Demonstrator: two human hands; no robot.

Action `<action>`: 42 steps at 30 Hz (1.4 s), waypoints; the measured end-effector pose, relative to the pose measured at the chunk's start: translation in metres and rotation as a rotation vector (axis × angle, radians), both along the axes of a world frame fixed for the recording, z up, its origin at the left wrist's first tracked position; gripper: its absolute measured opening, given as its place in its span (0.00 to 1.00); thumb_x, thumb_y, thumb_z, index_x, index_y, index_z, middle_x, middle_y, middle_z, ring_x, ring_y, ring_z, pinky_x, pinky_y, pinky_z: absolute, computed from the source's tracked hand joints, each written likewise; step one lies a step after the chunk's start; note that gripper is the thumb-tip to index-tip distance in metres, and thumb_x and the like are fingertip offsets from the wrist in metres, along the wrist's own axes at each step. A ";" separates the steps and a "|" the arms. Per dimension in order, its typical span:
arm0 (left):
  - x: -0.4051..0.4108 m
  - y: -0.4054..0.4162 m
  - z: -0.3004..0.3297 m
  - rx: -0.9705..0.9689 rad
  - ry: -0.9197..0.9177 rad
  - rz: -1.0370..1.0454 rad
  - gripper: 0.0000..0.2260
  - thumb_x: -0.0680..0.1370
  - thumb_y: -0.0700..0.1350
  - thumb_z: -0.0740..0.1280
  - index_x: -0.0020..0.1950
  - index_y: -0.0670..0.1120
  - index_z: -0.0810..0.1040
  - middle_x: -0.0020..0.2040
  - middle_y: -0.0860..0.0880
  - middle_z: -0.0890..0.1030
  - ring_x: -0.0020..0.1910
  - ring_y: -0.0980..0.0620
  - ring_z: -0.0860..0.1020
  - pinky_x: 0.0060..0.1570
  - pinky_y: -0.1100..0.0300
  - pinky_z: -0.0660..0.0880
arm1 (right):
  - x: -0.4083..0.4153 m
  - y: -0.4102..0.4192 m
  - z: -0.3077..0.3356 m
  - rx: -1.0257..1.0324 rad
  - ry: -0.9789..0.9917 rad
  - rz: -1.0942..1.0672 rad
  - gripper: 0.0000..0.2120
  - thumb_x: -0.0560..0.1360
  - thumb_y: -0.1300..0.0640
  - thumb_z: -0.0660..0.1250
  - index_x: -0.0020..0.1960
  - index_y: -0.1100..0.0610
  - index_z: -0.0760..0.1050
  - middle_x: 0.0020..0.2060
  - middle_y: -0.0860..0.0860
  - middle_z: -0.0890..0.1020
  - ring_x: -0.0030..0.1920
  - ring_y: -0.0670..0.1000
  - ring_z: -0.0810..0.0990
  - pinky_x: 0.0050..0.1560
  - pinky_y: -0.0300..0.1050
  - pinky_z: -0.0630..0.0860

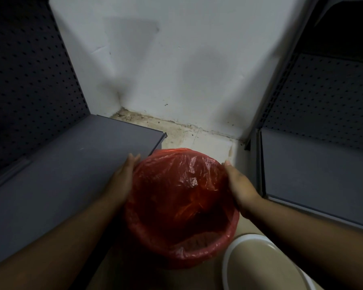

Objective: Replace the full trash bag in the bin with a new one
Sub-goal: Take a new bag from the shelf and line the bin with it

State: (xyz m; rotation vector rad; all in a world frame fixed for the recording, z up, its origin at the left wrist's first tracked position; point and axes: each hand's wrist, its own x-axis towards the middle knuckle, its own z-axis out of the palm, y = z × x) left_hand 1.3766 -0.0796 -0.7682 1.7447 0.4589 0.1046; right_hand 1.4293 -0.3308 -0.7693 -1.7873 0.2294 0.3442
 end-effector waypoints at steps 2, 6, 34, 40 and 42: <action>-0.004 -0.005 -0.001 0.021 0.008 0.023 0.23 0.78 0.61 0.48 0.66 0.54 0.72 0.65 0.55 0.73 0.65 0.53 0.70 0.69 0.56 0.62 | -0.001 0.000 -0.005 -0.028 -0.037 -0.005 0.23 0.77 0.38 0.50 0.50 0.49 0.80 0.54 0.53 0.82 0.57 0.54 0.79 0.68 0.56 0.69; -0.007 -0.009 0.001 0.068 0.006 0.020 0.21 0.80 0.55 0.47 0.68 0.52 0.70 0.68 0.51 0.72 0.62 0.57 0.67 0.61 0.63 0.60 | -0.004 -0.002 -0.007 -0.026 -0.064 -0.013 0.22 0.78 0.38 0.50 0.52 0.47 0.79 0.55 0.52 0.82 0.58 0.53 0.78 0.68 0.55 0.69; -0.002 0.006 0.002 0.033 -0.087 0.148 0.27 0.76 0.66 0.45 0.62 0.55 0.74 0.69 0.50 0.71 0.66 0.55 0.68 0.69 0.52 0.61 | -0.047 -0.071 -0.119 -1.285 -0.042 0.824 0.21 0.78 0.59 0.59 0.70 0.54 0.64 0.64 0.57 0.74 0.63 0.57 0.74 0.61 0.50 0.73; -0.005 0.006 0.000 0.159 -0.149 0.159 0.27 0.79 0.61 0.44 0.64 0.51 0.73 0.68 0.48 0.72 0.65 0.56 0.68 0.64 0.58 0.60 | -0.051 -0.073 -0.153 -1.305 -0.101 1.072 0.20 0.79 0.58 0.57 0.71 0.57 0.64 0.69 0.59 0.69 0.69 0.59 0.69 0.67 0.54 0.68; -0.005 0.008 -0.001 0.179 -0.144 0.171 0.27 0.79 0.60 0.43 0.64 0.50 0.74 0.67 0.48 0.73 0.65 0.56 0.69 0.65 0.58 0.61 | -0.051 -0.071 -0.159 -1.322 -0.127 1.166 0.21 0.79 0.58 0.55 0.71 0.58 0.64 0.71 0.59 0.67 0.71 0.60 0.65 0.70 0.56 0.64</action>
